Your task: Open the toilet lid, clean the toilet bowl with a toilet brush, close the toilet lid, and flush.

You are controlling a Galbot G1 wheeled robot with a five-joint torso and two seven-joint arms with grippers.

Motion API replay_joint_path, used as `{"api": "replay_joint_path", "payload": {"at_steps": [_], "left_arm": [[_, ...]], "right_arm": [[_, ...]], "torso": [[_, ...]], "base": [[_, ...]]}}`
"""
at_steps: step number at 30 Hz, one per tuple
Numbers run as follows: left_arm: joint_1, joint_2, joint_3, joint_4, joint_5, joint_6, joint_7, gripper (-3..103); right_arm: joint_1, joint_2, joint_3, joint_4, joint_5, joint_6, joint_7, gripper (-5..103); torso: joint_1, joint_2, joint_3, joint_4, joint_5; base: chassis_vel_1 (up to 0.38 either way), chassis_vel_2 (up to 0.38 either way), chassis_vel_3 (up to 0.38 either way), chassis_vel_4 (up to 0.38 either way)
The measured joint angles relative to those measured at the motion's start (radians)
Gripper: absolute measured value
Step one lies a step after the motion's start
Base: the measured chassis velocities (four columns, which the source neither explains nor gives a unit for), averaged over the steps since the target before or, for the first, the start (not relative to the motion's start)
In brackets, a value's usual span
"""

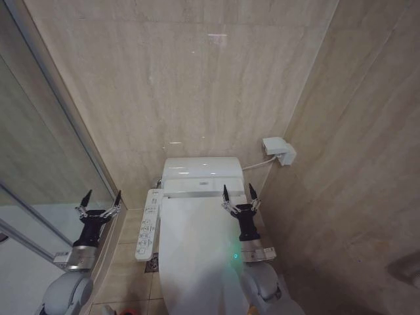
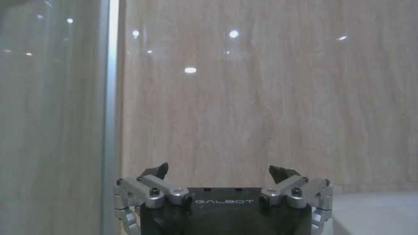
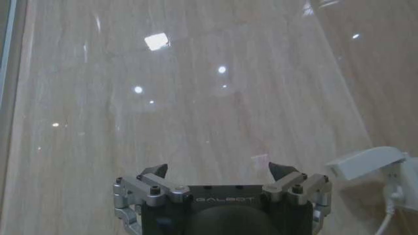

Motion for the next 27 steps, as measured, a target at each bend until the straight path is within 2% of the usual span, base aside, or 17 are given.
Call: {"api": "replay_joint_path", "payload": {"at_steps": [1,5,6,10,11,14,15,19,26,27], "left_arm": [[0.000,0.000,0.000,0.000,0.000,0.000,0.000,100],[-0.157,0.061,0.091,0.114,-0.083,-0.010,0.064,100],[-0.157,0.061,0.091,0.114,-0.083,-0.010,0.064,100],[-0.346,0.083,0.184,0.265,-0.128,-0.032,0.166,100],[-0.346,0.083,0.184,0.265,-0.128,-0.032,0.166,100],[-0.490,0.077,0.271,0.445,-0.122,-0.068,0.257,100],[-0.542,0.070,0.302,0.511,-0.117,-0.080,0.285,100],[-0.624,0.047,0.358,0.621,-0.113,-0.090,0.320,100],[-0.686,0.014,0.403,0.725,-0.093,-0.094,0.353,98],[-0.701,0.011,0.410,0.750,-0.077,-0.097,0.365,94]], "right_arm": [[0.000,0.000,0.000,0.000,0.000,0.000,0.000,100],[-0.005,0.014,0.008,0.002,0.000,0.004,-0.005,100],[-0.005,0.014,0.008,0.002,0.000,0.004,-0.005,100],[-0.010,0.022,0.013,0.002,-0.007,0.011,-0.015,100],[-0.010,0.022,0.013,0.002,-0.007,0.011,-0.015,100],[-0.015,0.028,0.016,-0.001,-0.012,0.013,-0.017,100],[-0.016,0.030,0.017,-0.001,-0.012,0.013,-0.017,100],[-0.017,0.030,0.023,-0.001,-0.012,0.013,-0.018,100],[-0.019,0.011,0.029,0.018,-0.008,0.021,-0.020,100],[-0.021,0.007,0.027,0.028,-0.007,0.023,-0.021,100]], "torso": [[0.000,0.000,0.000,0.0000,0.0000],[0.000,0.000,0.000,0.0001,-0.0002],[0.000,0.000,0.000,0.0001,-0.0002],[0.001,0.000,0.000,-0.0003,0.0002],[0.001,0.000,0.000,-0.0003,0.0002],[0.001,0.000,0.000,0.0001,-0.0009],[0.001,0.000,0.000,-0.0002,-0.0002],[0.001,0.000,0.000,-0.0001,-0.0007],[0.001,0.000,0.000,0.0001,-0.0004],[0.001,0.000,0.000,0.0003,-0.0004]], "base": [[0.067,-0.065,-0.044,0.053],[0.019,-0.027,-0.029,0.010],[0.000,0.000,0.000,0.000],[0.000,0.000,0.000,0.000],[0.000,0.000,0.000,0.000],[0.000,0.000,0.000,0.000],[0.000,0.000,0.000,0.000],[0.000,0.000,0.000,0.000],[0.000,0.000,0.000,0.000],[0.000,0.000,0.000,0.000]]}}
